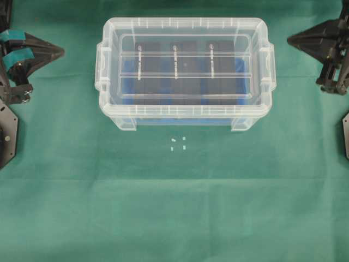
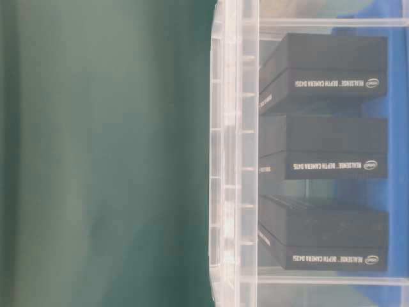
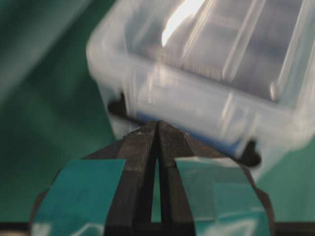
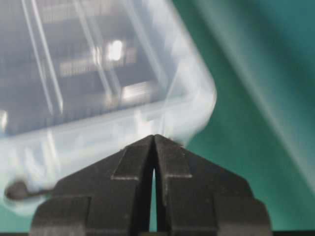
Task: Clamp the lid of the box with both arms, then lift and open it.
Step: 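Move both grippers inward toward the left and right ends of the clear lid, then lower both grippers onto the lid's end rims and clamp them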
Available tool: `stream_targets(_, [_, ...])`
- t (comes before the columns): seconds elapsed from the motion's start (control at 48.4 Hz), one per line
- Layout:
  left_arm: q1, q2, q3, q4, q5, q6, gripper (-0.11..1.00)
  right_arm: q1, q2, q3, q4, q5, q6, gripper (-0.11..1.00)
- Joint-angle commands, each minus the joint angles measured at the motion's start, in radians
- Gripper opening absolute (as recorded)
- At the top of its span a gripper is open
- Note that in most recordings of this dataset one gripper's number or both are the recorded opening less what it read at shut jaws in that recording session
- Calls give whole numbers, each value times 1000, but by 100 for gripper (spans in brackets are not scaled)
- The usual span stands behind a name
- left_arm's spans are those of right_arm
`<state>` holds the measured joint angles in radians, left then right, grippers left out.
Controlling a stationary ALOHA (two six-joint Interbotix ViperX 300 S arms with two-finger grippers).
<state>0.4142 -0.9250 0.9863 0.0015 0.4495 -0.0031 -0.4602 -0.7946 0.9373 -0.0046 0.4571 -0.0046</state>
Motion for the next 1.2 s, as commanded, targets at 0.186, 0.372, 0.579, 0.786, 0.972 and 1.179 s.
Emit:
stream_targets(0.186, [6, 146, -149, 2, 284, -2, 1, -5, 147, -109, -11, 304, 5, 0])
stream_targets(0.372, [6, 227, -202, 2, 360, 0, 1, -5, 249, -155, -35, 380, 5, 0])
stream_targets(0.579, [6, 250, -212, 2, 367, 3, 1, -5, 295, -184, -55, 385, 0, 0])
stream_targets(0.786, [0, 264, -216, 9, 434, 41, 1, 21, 293, -183, -61, 390, -37, 0])
stream_targets(0.972, [-23, 272, -221, 9, 471, 150, 1, 72, 293, -181, -106, 397, -133, 0])
stream_targets(1.179, [-32, 285, -229, 9, 483, 221, 1, 77, 293, -189, -117, 413, -166, 0])
